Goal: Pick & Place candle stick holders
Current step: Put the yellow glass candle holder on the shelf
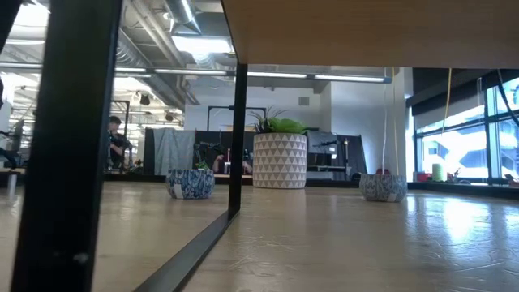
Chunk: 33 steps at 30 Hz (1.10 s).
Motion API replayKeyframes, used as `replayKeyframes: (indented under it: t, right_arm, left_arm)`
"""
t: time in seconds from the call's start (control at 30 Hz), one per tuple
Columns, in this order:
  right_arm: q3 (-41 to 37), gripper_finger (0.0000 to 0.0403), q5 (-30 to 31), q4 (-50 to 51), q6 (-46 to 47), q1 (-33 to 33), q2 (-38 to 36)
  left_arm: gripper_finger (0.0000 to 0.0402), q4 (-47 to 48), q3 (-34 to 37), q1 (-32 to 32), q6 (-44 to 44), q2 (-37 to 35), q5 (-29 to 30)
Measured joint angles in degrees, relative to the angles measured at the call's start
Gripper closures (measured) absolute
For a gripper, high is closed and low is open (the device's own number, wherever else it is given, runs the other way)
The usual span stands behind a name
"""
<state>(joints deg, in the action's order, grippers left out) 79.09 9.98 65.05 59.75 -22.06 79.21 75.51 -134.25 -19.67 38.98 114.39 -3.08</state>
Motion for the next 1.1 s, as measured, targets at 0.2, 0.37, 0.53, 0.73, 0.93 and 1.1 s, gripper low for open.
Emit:
replayKeyframes:
  t: [0.2,0.37,0.53,0.73,0.93,1.1]
  right_arm:
    - [0.0,0.0310,8.5,1.4,2.4,-3.9,-3.9]
    - [0.0,0.0322,16.4,2.5,2.9,-8.7,-7.0]
    - [0.0,0.0332,28.4,1.0,2.3,-19.5,-8.5]
    - [0.0,0.0336,49.4,-8.0,-0.4,-34.9,-7.0]
    - [0.0,0.0337,54.6,-9.1,-1.7,-38.0,-6.4]
    - [0.0,0.0337,55.4,-8.7,-1.7,-38.0,-6.4]
  left_arm:
    - [0.0385,-0.6,0.4,-0.3,2.5,1.1,-2.0]
    - [0.0385,-0.5,-0.7,0.4,3.2,0.9,-1.3]
    - [0.0385,-0.5,-0.7,1.5,2.4,0.8,-1.6]
    - [0.0385,-0.7,-0.5,3.4,1.8,0.8,-4.3]
    - [0.0385,-0.8,-0.5,4.5,0.1,2.5,-9.0]
    - [0.0385,-0.7,-0.5,3.2,-3.0,5.7,-11.7]
